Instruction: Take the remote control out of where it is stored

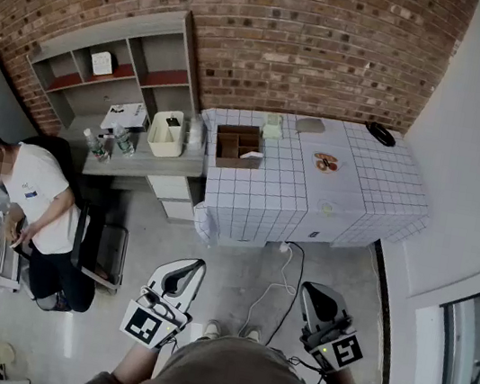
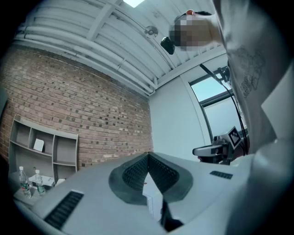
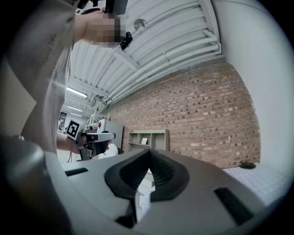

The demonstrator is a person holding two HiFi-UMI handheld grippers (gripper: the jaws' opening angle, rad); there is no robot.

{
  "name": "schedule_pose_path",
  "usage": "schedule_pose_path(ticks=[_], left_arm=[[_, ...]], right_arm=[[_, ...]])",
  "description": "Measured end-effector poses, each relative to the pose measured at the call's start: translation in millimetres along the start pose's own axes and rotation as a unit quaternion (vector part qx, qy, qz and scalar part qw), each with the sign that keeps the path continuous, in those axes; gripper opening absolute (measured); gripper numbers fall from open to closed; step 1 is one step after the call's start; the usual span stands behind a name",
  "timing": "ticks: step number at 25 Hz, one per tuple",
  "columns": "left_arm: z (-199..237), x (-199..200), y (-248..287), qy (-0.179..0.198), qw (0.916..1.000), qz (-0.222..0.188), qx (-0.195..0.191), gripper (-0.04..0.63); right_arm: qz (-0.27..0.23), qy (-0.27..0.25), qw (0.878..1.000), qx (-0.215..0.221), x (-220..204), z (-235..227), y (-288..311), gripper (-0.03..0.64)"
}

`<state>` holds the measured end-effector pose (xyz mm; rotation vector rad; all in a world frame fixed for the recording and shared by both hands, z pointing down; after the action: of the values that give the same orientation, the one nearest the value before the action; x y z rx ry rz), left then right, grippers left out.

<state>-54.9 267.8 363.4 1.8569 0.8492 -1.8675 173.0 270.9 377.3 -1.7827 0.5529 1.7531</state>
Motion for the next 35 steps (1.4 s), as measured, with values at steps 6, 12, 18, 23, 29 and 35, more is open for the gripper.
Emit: schedule_pose_path(ticks=[6,12,18,23,29,35], left_arm=[[1,0,2,-0.003,1.0000,0.000,0.003,0.005],[1,1,2,-0.004,1.0000,-0.002,0.001,0.005],[3,-3,1,-0.007,1.0000,0.006,0.005,0.005],[6,-6,-1,-0.010,0.9998,0.011,0.010,0.005],[7,-8,-2,-0.019,0.9995,0.015,0.021,0.005],[3,-2,-1,-0.023,0.9997,0.001,-0.001,0.005]], right_arm=[[-0.001,0.002,1.000,0.001,0,-2,2,0.013],[0.005,0.035,0.999,-0.003,-6,-1,3,0.014],[-0.004,0.033,0.999,0.001,-3,-1,4,0.014],[-0.008,0.026,1.000,0.004,0,1,9,0.014],[-0.007,0.025,1.000,0.007,-1,1,9,0.014],[-0.010,0.022,1.000,0.001,6,1,13,0.014]])
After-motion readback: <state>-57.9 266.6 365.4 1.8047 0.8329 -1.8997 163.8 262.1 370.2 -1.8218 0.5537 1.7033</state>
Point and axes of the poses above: the fingertips, and each gripper's own axes: y forward along the fingers, z to its left, x out of its top, the point moved 2 cm from there along -y, backward along the fingers, and after that the axes turned 3 degrees about -x, right-handed, at the moved point
